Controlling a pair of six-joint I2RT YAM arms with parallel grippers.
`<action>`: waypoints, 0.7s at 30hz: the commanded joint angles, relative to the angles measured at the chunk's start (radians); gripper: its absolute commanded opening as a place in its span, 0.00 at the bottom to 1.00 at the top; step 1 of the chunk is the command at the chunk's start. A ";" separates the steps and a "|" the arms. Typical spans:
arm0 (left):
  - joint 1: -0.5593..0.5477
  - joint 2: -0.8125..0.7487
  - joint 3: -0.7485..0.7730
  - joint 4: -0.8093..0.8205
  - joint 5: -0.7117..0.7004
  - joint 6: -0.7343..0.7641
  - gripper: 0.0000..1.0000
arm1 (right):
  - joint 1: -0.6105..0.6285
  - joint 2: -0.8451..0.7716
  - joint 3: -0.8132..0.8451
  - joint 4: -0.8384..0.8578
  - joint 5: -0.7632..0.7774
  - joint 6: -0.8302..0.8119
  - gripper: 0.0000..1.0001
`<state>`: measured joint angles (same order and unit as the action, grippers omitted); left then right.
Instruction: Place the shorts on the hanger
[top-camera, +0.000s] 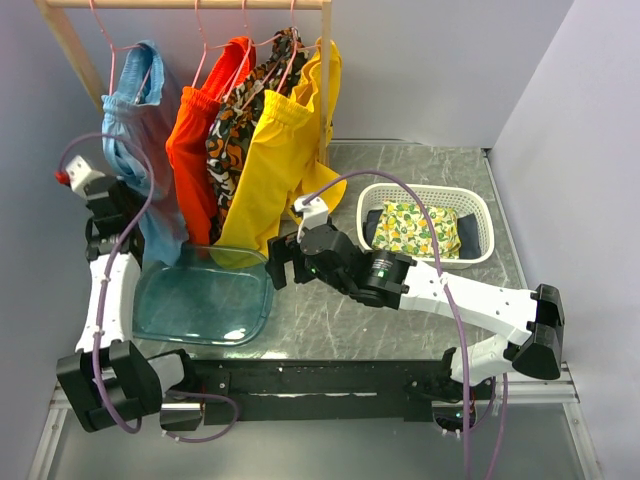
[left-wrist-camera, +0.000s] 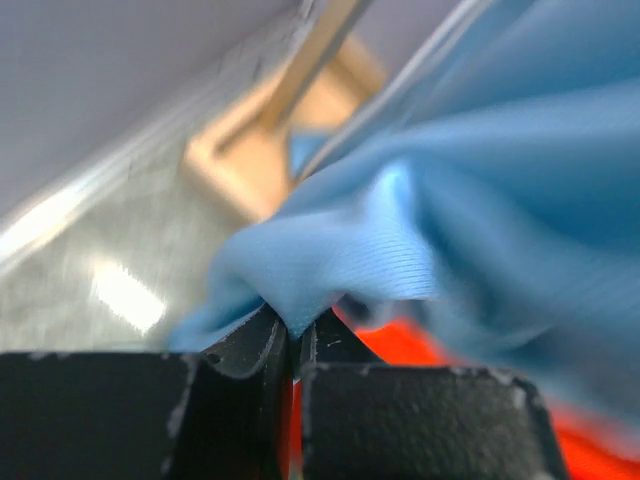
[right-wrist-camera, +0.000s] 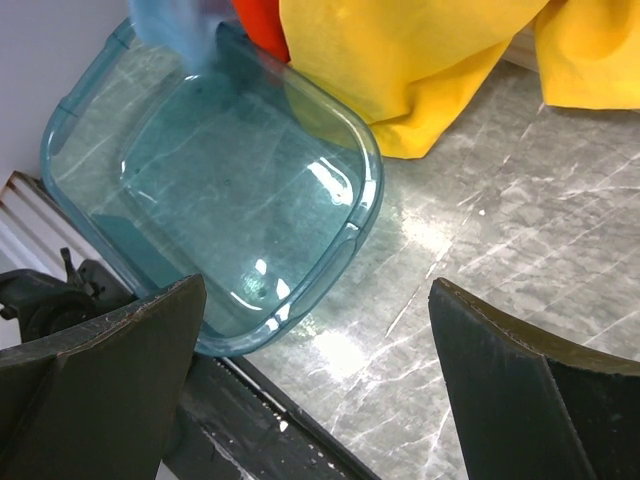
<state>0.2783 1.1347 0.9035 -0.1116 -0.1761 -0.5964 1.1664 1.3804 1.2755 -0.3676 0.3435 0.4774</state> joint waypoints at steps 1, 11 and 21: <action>0.002 0.029 0.123 0.173 -0.026 0.064 0.06 | -0.013 -0.006 0.050 0.010 0.038 -0.020 1.00; 0.002 0.184 0.176 0.256 -0.025 0.084 0.15 | -0.024 0.032 0.071 -0.001 0.032 -0.023 1.00; 0.004 0.097 0.081 0.144 -0.040 -0.095 0.97 | -0.024 0.032 0.051 -0.004 0.020 -0.008 1.00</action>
<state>0.2802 1.3365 1.0199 0.0772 -0.1841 -0.5953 1.1484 1.4277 1.3087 -0.3847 0.3542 0.4702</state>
